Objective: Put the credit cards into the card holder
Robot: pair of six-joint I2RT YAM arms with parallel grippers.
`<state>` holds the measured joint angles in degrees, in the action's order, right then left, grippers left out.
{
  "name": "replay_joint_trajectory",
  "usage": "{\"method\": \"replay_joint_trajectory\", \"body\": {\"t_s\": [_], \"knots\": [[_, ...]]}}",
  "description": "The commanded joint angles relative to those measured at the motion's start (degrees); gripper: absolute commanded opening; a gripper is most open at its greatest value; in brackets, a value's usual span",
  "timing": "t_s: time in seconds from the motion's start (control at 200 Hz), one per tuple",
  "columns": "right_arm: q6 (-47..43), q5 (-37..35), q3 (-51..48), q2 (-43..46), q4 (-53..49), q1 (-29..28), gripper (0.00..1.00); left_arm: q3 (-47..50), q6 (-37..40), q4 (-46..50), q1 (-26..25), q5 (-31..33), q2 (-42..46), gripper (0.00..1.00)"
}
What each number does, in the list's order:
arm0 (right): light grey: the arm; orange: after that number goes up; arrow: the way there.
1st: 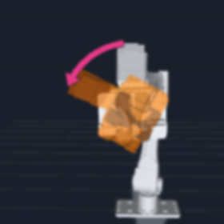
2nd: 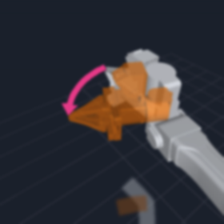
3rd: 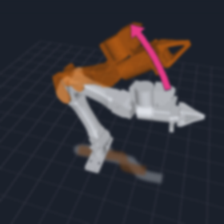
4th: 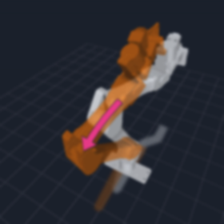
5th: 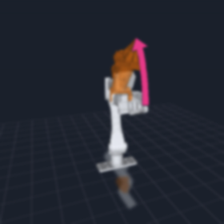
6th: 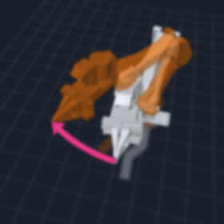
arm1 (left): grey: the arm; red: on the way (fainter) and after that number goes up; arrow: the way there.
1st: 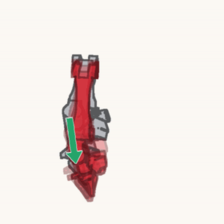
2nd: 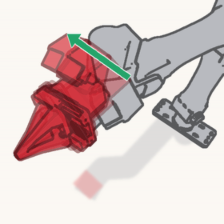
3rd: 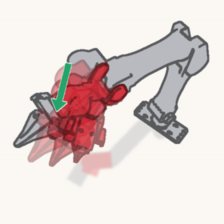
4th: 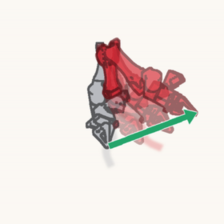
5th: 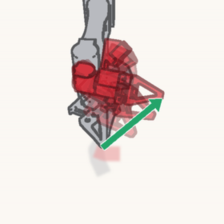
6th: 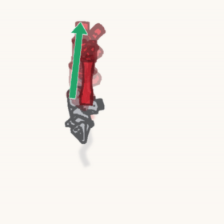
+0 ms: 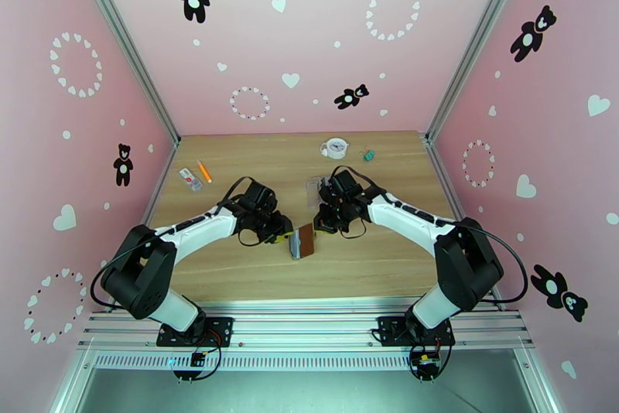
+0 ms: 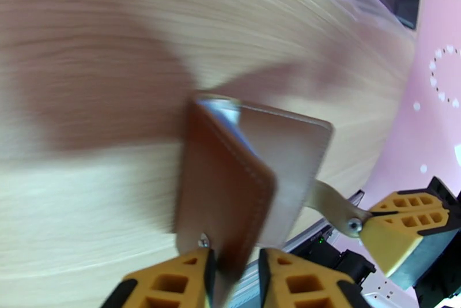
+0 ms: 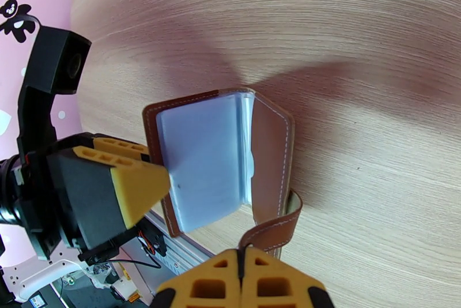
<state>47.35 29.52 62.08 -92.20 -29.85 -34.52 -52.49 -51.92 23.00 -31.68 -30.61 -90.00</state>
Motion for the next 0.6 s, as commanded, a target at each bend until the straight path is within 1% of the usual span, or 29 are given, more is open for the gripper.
{"method": "replay_joint_trajectory", "body": {"t_s": [0.0, 0.1, 0.175, 0.235, 0.315, 0.41, 0.46, 0.515, 0.596], "knots": [[-0.61, -0.16, -0.25, 0.75, -0.07, 0.07, 0.0, -2.94, 0.16, 2.77, 0.08, 2.56, 0.96, 0.25], [0.06, 0.16, 0.23, 2.7, -0.26, 0.07, 0.0, -8.16, 3.81, 14.34, 0.61, 9.47, 2.78, 0.25], [0.71, 0.83, 0.31, 4.67, 0.71, -0.11, 0.0, -9.73, 4.99, 17.17, 1.48, 10.81, 4.04, 0.25], [0.96, 2.12, 0.49, 5.64, 1.94, -0.37, 0.0, -9.16, 4.41, 16.36, 2.27, 9.59, 4.59, 0.25], [1.87, 4.91, 0.4, 5.93, 4.56, -0.95, 0.0, -6.86, 2.65, 12.44, 2.46, 7.18, 5.13, 0.25], [3.09, 7.99, 1.39, 6.09, 8.19, -3.0, 0.0, -4.48, 0.92, 9.13, 2.42, 5.82, 5.86, 0.25], [2.56, 7.85, 2.9, 5.55, 7.47, -4.06, 0.0, -4.22, 1.12, 9.33, 2.41, 6.37, 6.43, 0.25], [2.04, 5.59, 3.91, 4.51, 4.87, -4.5, 0.0, -3.88, 1.59, 9.6, 2.55, 6.96, 6.72, 0.25], [1.9, 4.7, 3.04, 2.04, 4.55, -4.38, 0.0, -2.95, 1.59, 8.56, 2.68, 5.96, 6.46, 0.25]]}}
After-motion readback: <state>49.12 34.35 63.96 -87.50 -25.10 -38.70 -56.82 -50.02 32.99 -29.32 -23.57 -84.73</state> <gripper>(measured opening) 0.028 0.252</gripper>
